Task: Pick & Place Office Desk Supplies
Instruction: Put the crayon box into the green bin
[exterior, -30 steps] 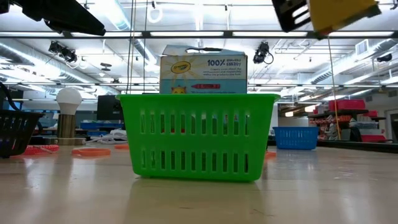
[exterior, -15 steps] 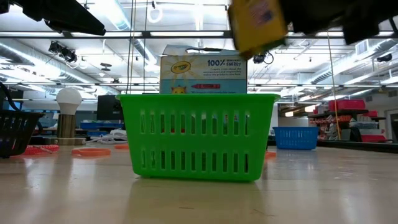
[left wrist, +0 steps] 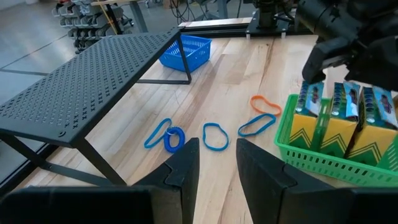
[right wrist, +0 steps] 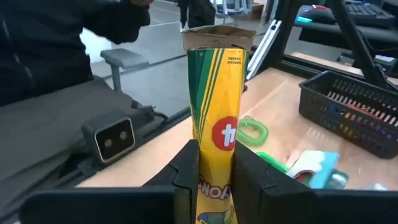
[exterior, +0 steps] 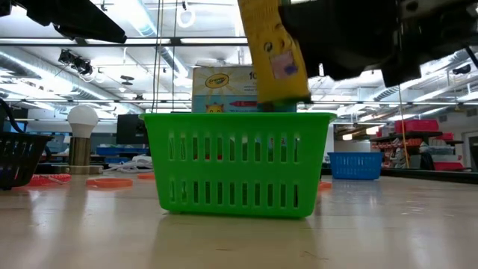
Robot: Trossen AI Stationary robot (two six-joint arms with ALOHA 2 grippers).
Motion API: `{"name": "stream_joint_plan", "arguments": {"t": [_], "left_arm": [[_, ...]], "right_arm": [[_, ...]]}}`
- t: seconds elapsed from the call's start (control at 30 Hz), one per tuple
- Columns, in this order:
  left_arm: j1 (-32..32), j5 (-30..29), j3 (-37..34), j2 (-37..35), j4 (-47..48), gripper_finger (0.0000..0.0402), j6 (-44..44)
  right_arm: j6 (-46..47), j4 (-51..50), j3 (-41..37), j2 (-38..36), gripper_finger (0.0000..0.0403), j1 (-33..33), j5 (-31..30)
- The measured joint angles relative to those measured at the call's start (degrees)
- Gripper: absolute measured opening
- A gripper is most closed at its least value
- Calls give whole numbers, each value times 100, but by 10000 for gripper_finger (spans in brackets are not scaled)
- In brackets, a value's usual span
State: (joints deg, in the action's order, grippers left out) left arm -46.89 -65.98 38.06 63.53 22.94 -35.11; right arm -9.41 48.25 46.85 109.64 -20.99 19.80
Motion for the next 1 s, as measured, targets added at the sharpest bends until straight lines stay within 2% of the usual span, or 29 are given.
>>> {"name": "stream_joint_plan", "arguments": {"t": [0.37, 0.67, 1.0], "left_arm": [[2, 48, 0, 0, 0, 115, 0], [0, 65, 0, 2, 0, 115, -1], [0, 155, 0, 2, 0, 115, -2]], "right_arm": [[-363, -68, 11, 95, 62, 124, 326], [-248, 55, 4, 112, 62, 252, 1404], [-395, -60, 0, 112, 62, 352, 1324]]}}
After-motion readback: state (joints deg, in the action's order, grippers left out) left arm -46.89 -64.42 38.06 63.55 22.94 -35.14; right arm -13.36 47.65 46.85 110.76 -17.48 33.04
